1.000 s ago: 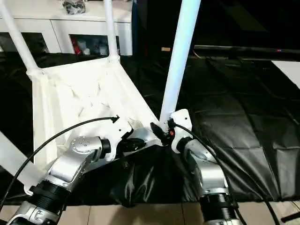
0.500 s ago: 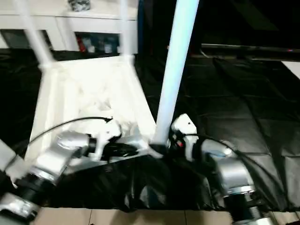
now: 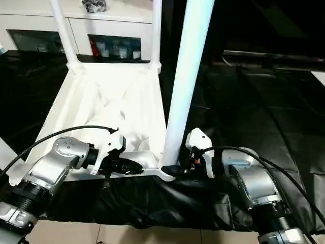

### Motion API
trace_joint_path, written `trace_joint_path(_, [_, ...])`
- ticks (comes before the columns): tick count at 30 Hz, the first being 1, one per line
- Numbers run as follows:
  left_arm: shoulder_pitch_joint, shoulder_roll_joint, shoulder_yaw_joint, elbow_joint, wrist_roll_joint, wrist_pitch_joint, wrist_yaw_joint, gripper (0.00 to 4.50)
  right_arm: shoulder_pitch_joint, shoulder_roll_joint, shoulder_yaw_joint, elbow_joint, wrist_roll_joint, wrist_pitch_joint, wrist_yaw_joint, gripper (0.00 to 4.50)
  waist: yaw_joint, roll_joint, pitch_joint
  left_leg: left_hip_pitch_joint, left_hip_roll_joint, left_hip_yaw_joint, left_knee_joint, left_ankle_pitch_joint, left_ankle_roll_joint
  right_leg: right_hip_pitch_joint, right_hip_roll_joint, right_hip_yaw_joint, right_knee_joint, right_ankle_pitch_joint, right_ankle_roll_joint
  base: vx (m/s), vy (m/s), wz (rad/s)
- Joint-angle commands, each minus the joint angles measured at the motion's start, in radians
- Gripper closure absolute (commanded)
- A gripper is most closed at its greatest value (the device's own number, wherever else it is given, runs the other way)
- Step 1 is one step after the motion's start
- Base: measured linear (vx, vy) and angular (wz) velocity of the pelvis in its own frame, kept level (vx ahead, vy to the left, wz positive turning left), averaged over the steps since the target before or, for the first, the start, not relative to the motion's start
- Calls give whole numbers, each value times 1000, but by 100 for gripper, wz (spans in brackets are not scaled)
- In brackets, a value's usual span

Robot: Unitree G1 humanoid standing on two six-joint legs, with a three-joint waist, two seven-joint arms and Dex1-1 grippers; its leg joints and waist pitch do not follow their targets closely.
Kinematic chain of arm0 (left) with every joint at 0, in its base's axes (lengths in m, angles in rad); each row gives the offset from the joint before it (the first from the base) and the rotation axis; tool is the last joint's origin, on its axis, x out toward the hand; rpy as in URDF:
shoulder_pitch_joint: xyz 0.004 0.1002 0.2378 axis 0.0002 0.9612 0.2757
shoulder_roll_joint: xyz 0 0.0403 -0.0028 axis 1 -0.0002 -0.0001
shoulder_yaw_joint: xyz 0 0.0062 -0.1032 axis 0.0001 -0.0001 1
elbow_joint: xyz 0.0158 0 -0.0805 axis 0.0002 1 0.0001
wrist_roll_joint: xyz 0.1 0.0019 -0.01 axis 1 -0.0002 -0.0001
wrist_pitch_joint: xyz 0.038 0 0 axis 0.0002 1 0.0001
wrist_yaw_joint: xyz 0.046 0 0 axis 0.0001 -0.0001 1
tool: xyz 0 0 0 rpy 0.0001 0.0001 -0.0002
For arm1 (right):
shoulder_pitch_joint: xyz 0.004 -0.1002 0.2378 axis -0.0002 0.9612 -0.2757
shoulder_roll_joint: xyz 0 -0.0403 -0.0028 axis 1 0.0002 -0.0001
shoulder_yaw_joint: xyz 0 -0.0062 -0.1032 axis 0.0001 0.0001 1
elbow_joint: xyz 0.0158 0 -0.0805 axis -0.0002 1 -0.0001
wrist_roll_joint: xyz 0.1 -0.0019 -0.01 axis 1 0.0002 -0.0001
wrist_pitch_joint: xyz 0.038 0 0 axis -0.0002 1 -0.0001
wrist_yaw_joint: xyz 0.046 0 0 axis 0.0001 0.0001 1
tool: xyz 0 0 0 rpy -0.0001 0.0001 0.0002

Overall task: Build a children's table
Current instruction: Rotate leg to tighten

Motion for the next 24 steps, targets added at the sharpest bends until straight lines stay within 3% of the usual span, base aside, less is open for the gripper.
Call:
trace_joint_path(1, [-26, -11, -7, 10, 1, -15, 29, 450, 22, 26, 116, 7, -1, 7, 85, 220, 2, -6, -53, 6, 11, 11, -61, -199, 58, 46, -32, 23, -50, -149, -241, 0, 0, 0])
trace_joint_path(8, [-27, -19, 5, 15, 9, -9, 76, 450, 44, 37, 119, -6, 12, 3, 82, 244, 7, -11, -55, 6, 12, 10, -61, -211, 55, 47, -33, 22, -50, -159, -238, 0, 0, 0])
trace_joint_path(10, [-22, -32, 21, 1, 14, 5, 126, 450, 77, 67, 104, -31, 30, 17, 34, 246, 11, -5, -55, 9, 13, 10, -62, -225, 48, 45, -34, 24, -52, -174, -233, 0, 0, 0])
trace_joint_path(11, [-16, -41, 29, -8, 15, 14, 153, 450, 85, 91, 91, -35, 30, 26, -14, 246, 11, -8, -54, 9, 12, 10, -63, -237, 43, 45, -33, 24, -53, -189, -230, 0, 0, 0])
trace_joint_path(13, [-6, -68, 41, -32, 13, 37, 201, 450, 96, 142, 63, -33, 23, 37, -113, 249, 10, -5, -48, 9, 10, 9, -68, -280, 25, 41, -34, 25, -62, -261, -210, 0, 0, 0])
trace_joint_path(14, [2, -88, 47, -47, 13, 50, 232, 450, 98, 176, 46, -21, 16, 38, -175, 249, 10, -5, -46, 13, 11, 7, -72, -319, 9, 38, -36, 24, -68, -337, -189, -52, -17, -3])
trace_joint_path(16, [11, -110, 50, -64, 12, 66, 261, 450, 99, 209, 30, -12, 14, 36, -225, 250, 3, -8, -44, 12, 6, 0, -76, -370, -6, 39, -36, 20, -79, -464, -143, -28, -3, -2])
trace_joint_path(17, [19, -143, 51, -78, 16, 81, 304, 450, 93, 252, 12, 8, 0, 43, -306, 250, -4, -1, -39, 15, 8, -1, -78, -397, -14, 29, -37, 22, -86, -510, -124, -60, -1, -5])
trace_joint_path(18, [23, -158, 50, -84, 18, 86, 322, 450, 90, 271, 7, 17, -6, 40, -336, 250, -11, -5, -37, 14, 4, -6, -77, -425, -20, 27, -37, 15, -95, -574, -101, -60, -1, -5])
trace_joint_path(21, [39, -227, 35, -106, 28, 103, 391, 450, 62, 354, -16, 66, -40, 36, -480, 250, -28, -1, -35, 7, -1, -18, -81, -456, -29, 28, -39, 2, -109, -659, -53, -55, 11, -13])
trace_joint_path(24, [46, -263, 11, -114, 41, 103, 419, 450, 16, 409, -37, 123, -69, 19, -589, 251, -52, 2, -36, 1, -5, -29, -86, -482, -29, 34, -35, -11, -117, -653, -47, 0, 0, 0])
